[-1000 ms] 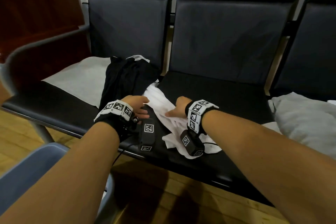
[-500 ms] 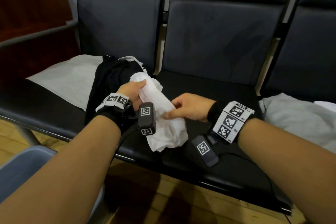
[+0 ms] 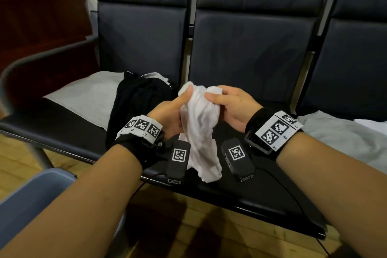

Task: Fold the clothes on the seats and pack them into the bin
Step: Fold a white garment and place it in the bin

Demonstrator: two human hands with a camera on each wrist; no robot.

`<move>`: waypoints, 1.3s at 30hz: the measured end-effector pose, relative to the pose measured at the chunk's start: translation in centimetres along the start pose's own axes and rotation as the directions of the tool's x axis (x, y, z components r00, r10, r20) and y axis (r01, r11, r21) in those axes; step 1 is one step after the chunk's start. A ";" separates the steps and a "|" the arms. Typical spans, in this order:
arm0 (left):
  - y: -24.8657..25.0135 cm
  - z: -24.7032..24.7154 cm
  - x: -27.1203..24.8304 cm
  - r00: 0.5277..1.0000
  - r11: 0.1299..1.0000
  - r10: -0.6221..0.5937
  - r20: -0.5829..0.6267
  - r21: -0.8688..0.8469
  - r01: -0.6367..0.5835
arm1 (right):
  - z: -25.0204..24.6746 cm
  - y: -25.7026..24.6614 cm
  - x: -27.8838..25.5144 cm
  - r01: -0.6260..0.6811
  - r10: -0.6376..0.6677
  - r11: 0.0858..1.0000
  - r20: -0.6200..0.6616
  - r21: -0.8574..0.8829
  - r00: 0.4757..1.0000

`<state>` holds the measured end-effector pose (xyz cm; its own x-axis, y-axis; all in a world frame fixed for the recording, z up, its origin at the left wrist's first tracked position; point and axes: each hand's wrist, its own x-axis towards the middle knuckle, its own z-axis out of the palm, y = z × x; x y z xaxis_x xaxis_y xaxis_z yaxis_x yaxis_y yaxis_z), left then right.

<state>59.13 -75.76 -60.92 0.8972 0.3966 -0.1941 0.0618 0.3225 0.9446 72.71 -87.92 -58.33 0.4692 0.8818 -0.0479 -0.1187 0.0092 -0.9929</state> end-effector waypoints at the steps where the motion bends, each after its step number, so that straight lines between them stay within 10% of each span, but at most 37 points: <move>1: 0.1 0.3 -0.2 0.999 1.000 0.006 -0.052 -0.020 -0.007 | 0.0 -0.6 -0.5 0.028 -0.027 0.999 0.023 -0.037 0.999; 13: 0.7 -1.0 -1.4 0.848 0.975 0.196 -0.492 0.002 -0.224 | -7.3 1.0 -2.7 0.129 -0.033 0.951 -0.321 0.281 0.946; 18: 1.4 0.1 -2.9 0.922 0.966 0.257 -0.291 0.103 -0.237 | -7.7 2.2 -2.9 -0.088 0.067 0.985 -0.136 -0.151 0.988; 22: 1.5 1.6 -3.4 0.939 0.938 0.280 -0.197 0.263 -0.225 | -6.4 2.3 -3.1 -0.080 0.018 0.596 -0.086 -0.799 0.996; 28: 0.9 3.2 -3.2 0.975 0.875 0.209 0.079 0.430 -0.222 | -2.7 0.6 -3.9 0.163 -0.010 0.890 0.340 -0.426 0.940; 35: 0.9 1.7 -2.8 0.923 0.713 0.379 -0.070 0.658 -0.243 | -3.4 0.3 -3.6 0.218 -0.057 0.636 0.236 -0.741 0.970; 39: 1.7 2.0 -3.1 0.885 0.680 0.458 -0.089 0.676 -0.284 | -4.8 -0.4 -3.2 0.182 -0.058 0.301 0.172 -0.936 0.983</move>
<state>57.36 -78.18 -58.14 0.7831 0.5750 0.2371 0.0826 -0.4740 0.8766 75.49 -93.03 -58.28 0.3173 0.9479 0.0295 0.8690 -0.2781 -0.4093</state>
